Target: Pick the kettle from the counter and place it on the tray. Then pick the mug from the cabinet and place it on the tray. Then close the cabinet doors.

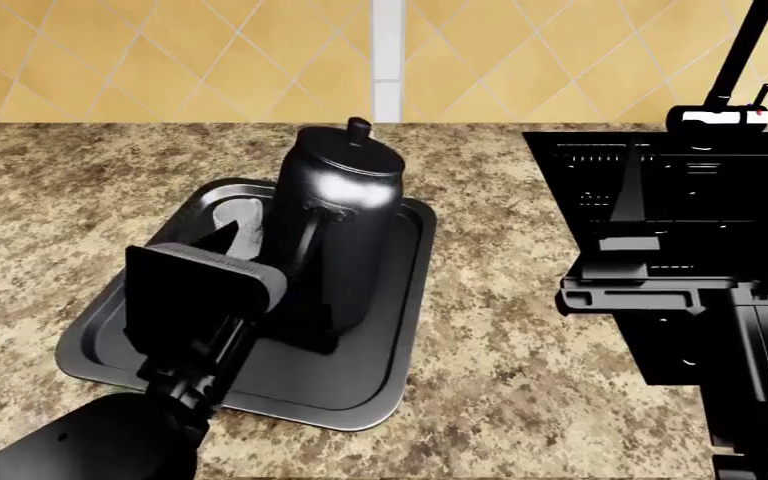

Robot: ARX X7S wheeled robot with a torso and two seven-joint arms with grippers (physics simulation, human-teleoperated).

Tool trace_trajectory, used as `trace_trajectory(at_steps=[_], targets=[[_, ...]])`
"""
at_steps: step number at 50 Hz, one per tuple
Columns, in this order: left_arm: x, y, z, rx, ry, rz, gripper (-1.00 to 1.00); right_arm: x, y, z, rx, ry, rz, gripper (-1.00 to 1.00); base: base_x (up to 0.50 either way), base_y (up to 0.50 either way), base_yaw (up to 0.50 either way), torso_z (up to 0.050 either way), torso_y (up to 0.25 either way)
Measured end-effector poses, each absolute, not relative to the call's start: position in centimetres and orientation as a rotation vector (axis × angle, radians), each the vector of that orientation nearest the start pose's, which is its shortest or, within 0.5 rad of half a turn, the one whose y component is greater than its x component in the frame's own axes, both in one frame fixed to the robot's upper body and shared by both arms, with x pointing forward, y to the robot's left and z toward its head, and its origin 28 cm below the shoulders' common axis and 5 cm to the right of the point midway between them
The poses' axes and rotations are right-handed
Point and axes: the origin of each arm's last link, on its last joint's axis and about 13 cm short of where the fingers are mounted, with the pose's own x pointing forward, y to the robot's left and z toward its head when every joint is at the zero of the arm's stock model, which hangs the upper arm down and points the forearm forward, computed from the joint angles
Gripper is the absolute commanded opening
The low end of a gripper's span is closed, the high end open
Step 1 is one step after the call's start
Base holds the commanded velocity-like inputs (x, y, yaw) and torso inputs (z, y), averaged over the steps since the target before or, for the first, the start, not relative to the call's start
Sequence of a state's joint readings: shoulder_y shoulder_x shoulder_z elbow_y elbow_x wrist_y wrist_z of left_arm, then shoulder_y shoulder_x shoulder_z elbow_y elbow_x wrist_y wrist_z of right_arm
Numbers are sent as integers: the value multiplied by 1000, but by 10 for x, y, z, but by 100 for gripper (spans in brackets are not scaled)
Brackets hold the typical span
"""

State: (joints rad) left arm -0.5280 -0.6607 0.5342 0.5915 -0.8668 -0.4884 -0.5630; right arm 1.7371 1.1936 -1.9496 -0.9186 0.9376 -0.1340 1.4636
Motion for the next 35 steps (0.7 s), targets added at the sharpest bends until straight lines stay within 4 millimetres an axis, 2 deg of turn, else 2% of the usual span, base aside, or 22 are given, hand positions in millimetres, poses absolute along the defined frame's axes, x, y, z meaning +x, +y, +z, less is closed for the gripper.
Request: trace_trajectory(at_steps=[22, 35], targets=[[199, 214, 152, 6, 6, -285, 100, 159, -116, 240, -139, -464, -81, 100, 0, 0, 0, 0, 0], [174, 219, 163, 8, -6, -306, 100, 159, -115, 240, -140, -463, -74, 100, 0, 0, 0, 0, 0]])
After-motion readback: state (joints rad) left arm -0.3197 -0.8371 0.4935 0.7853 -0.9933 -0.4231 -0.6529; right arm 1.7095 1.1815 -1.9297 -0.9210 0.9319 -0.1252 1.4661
